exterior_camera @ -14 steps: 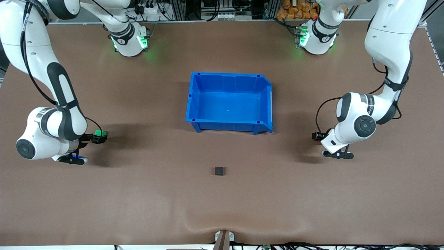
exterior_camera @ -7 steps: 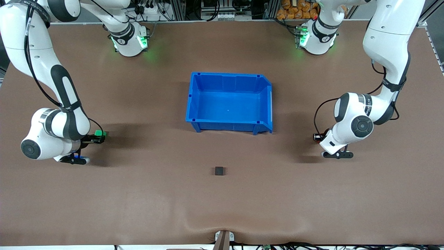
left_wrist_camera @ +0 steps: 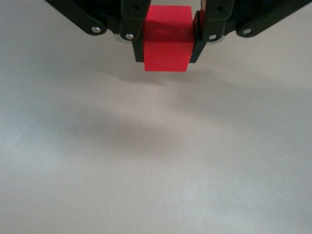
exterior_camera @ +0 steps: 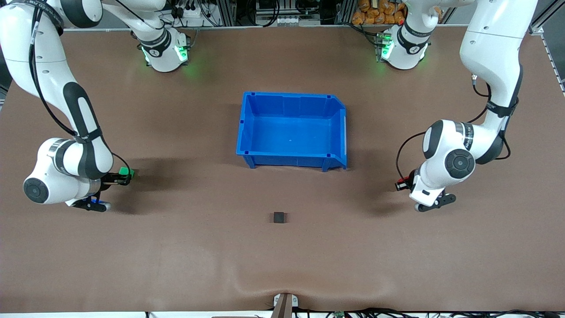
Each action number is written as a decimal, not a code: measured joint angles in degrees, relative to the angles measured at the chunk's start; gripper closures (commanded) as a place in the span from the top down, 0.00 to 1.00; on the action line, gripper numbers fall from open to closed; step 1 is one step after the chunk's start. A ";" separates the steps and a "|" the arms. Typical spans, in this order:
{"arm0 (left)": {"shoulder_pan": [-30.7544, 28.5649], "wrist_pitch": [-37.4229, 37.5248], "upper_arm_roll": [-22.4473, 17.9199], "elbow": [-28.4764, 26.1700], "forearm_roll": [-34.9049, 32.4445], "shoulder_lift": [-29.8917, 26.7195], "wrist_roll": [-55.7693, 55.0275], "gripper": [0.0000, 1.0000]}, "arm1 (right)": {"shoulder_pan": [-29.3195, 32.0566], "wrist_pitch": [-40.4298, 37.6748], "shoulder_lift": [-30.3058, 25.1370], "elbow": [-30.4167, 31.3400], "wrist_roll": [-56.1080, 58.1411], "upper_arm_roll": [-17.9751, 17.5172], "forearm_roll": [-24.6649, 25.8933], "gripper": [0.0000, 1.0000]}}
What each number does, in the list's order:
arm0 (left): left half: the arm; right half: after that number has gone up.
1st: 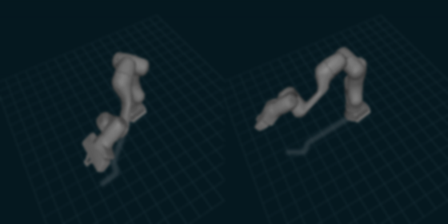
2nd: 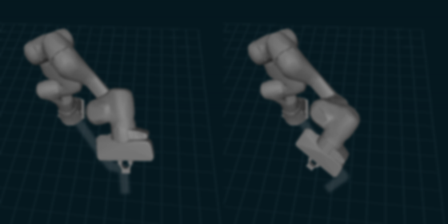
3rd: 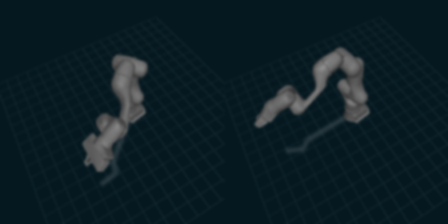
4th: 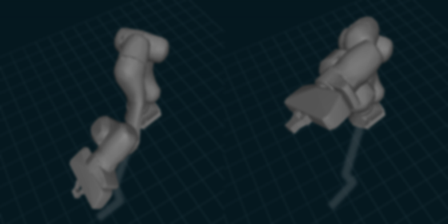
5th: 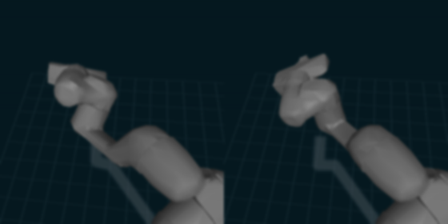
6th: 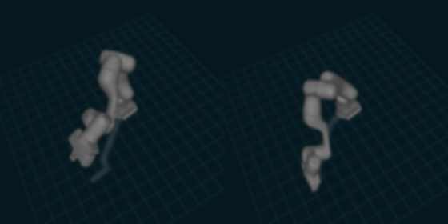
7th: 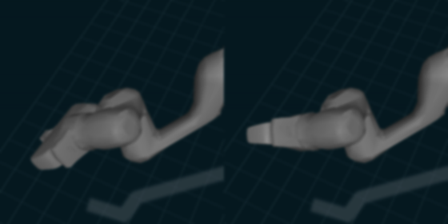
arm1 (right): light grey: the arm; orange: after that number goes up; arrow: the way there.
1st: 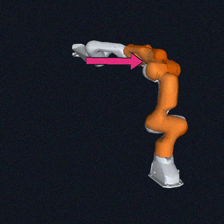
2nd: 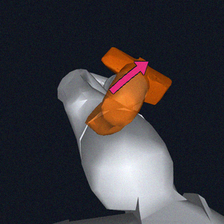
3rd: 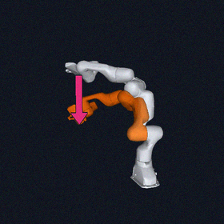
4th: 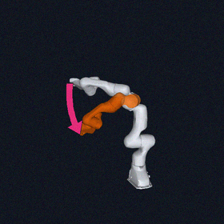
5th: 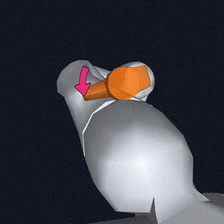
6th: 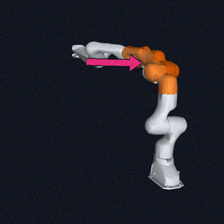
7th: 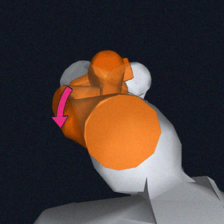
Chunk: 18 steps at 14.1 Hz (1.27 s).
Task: Attach green and red cubes to black cube
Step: 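Carry the green cube and the red cube toward the black cube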
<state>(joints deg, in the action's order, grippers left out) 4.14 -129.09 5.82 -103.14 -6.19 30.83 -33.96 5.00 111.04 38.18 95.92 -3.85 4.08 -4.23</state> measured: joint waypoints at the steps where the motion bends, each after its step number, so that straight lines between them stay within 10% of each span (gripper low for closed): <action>1: 0.11 2.00 0.00 2.41 0.50 -0.01 -1.92 0.00 | -0.09 -2.51 -0.07 -1.30 -2.75 -0.20 -1.47 0.00; 18: 10.14 4.69 0.19 22.88 8.81 9.79 -53.83 0.00 | -9.72 -9.99 -0.38 -14.21 -43.35 -1.28 -15.56 0.00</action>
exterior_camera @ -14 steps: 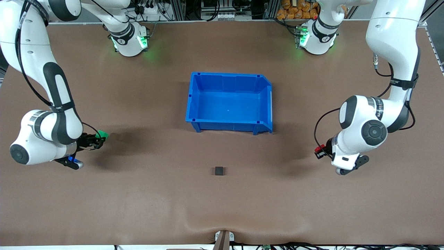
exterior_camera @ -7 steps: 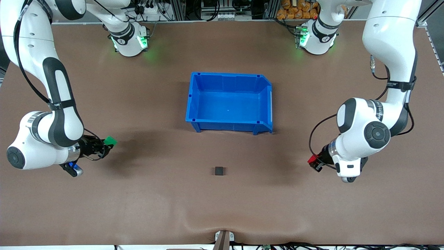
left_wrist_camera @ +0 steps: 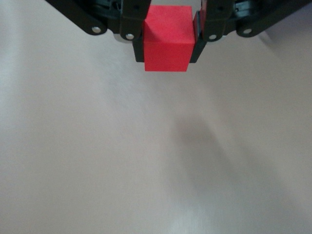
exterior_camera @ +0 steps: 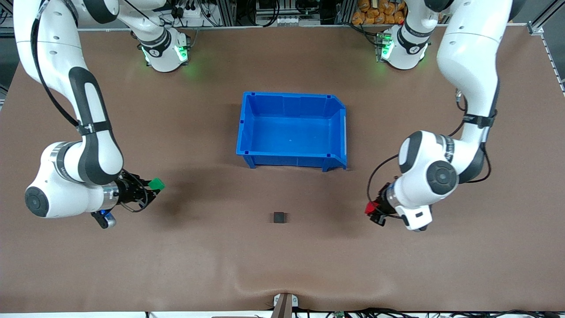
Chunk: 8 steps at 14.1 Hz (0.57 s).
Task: Attach green and red cubes to black cube
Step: 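Carry the green cube and the red cube toward the black cube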
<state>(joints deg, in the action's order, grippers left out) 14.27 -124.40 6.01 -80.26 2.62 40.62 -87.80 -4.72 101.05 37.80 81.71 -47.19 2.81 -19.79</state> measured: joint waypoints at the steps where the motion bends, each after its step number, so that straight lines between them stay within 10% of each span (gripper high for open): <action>1: 1.10 0.01 0.01 0.93 0.01 0.86 -4.34 0.00 | -0.57 0.08 0.00 -0.24 -2.20 0.00 -1.89 0.00; 8: 7.37 -4.73 0.13 9.17 0.54 9.00 -23.46 0.00 | -3.86 4.64 0.03 -1.41 -15.46 -0.04 -8.76 0.00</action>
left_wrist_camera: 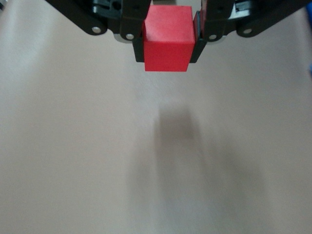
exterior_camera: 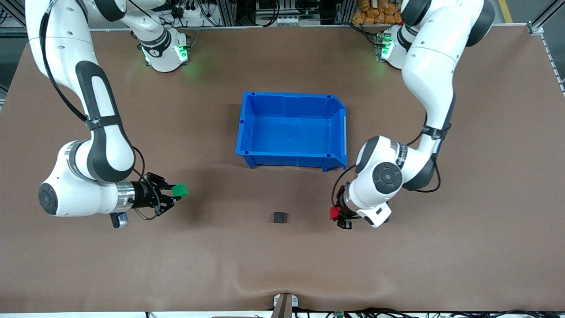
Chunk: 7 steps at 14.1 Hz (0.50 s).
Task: Attach green and red cubes to black cube
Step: 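Carry the green cube and the red cube toward the black cube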
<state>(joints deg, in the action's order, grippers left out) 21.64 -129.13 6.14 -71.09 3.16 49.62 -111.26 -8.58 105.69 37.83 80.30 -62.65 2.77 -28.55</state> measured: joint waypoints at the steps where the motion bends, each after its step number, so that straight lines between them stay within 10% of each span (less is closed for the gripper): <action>1: 0.70 -1.60 0.02 0.32 1.00 0.83 -0.32 0.00 | -0.65 1.32 0.04 -0.01 -2.12 -0.02 -0.70 0.00; 7: 4.25 -10.81 0.09 0.86 2.99 4.16 -1.56 0.00 | -5.79 7.80 1.47 0.00 -12.93 -0.08 -2.89 0.00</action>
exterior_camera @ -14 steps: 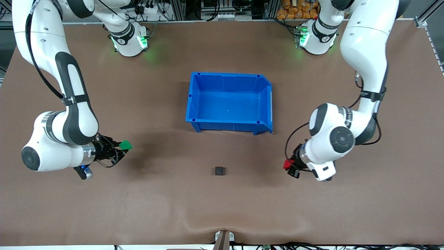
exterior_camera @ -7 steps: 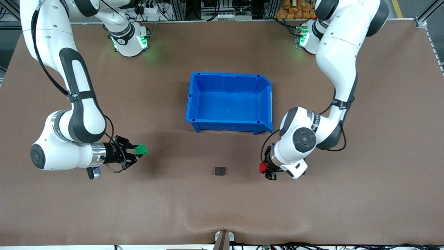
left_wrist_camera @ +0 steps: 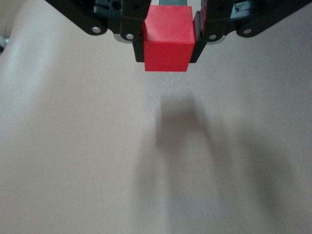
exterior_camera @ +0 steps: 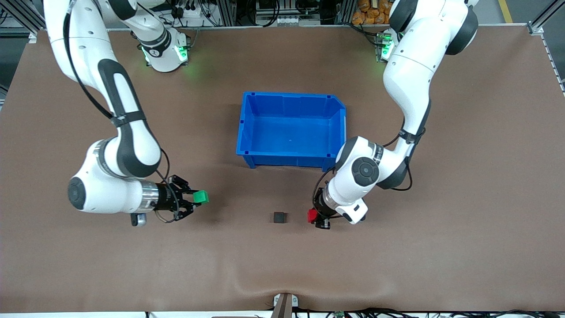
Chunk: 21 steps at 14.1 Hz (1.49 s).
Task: Attach green and red cubes to black cube
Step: 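Carry the green cube and the red cube toward the black cube, then press both cubes against the black cube and open both grippers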
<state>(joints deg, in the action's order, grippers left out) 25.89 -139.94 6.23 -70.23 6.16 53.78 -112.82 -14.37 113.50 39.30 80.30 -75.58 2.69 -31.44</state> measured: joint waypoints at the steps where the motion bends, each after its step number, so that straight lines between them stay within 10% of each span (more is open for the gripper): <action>1: 0.73 -1.34 0.00 0.15 0.01 0.65 -0.06 0.00 | -0.70 1.58 0.42 0.00 -1.59 -0.01 -0.01 0.00; 15: 4.48 -8.98 -0.20 3.69 0.03 7.68 -0.24 0.00 | -11.69 26.66 8.58 -0.26 -18.26 -0.09 -0.06 0.00; 18: 5.60 -8.99 -1.55 5.50 0.03 8.72 -0.24 0.82 | -13.38 28.73 10.35 -1.53 -21.05 -0.08 -0.06 0.00; 21: 7.06 -9.74 -3.59 6.31 0.03 9.53 -0.24 0.82 | -14.41 29.16 12.10 -3.78 -23.33 -0.06 -0.06 0.00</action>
<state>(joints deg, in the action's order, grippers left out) 32.96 -149.68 2.64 -63.92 6.19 63.31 -113.06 -28.78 142.66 51.40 76.52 -98.91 2.62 -31.51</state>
